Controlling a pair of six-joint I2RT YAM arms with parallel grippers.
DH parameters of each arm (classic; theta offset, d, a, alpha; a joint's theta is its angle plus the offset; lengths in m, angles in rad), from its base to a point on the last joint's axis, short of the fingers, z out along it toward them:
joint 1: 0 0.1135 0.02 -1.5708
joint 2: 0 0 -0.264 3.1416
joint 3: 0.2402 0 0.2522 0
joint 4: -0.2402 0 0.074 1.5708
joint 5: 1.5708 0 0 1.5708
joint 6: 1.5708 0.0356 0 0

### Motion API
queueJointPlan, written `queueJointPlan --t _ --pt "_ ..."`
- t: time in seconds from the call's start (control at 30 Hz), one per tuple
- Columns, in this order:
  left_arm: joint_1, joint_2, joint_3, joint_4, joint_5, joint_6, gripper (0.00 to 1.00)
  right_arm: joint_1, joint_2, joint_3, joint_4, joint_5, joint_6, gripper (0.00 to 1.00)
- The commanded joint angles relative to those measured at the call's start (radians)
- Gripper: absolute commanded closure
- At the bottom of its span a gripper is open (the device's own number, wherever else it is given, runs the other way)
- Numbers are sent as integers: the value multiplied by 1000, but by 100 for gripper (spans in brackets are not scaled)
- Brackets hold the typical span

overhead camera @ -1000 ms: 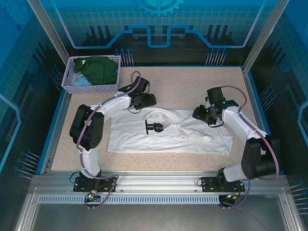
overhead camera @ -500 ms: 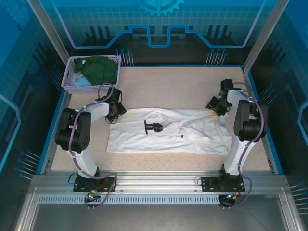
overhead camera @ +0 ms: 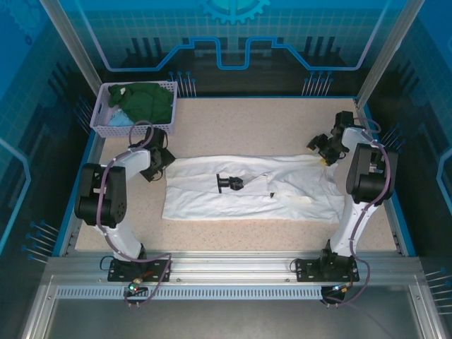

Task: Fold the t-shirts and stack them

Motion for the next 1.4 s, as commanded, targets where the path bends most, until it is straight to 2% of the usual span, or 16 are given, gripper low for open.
queueJointPlan --t 0.0,0.1,0.2,0.27,0.37,0.47,0.6,0.77,0.83,1.03,1.27,1.37 --pt "-8 -83 79 -39 15 45 15 -26 -93 3 45 -56 6 33" --pt "-60 -120 98 -43 8 74 14 -28 -164 -54 93 -117 17 33" --pt "-124 -114 94 -10 41 90 20 -28 -208 -85 75 -43 26 36" --pt "-167 -89 86 18 40 109 26 -33 -189 -70 20 39 26 46" --pt "-192 -42 69 50 72 104 38 -38 -126 -33 -35 78 7 66" --pt "-193 1 39 77 66 90 40 -36 -82 -18 -48 124 0 78" --pt "-171 91 45 60 61 70 38 -38 24 53 -99 157 -19 78" --pt "-75 116 -1 55 57 -8 36 -73 89 93 -138 237 14 76" --pt "-45 103 -27 71 62 -19 42 -100 80 65 -104 212 38 71" --pt "-43 68 -8 51 54 -24 38 -131 62 57 -62 149 96 64" --pt "-70 -44 23 39 73 -9 26 -116 -138 -96 97 130 135 51" --pt "-98 -96 40 26 69 0 24 -88 -221 -139 100 99 123 52"
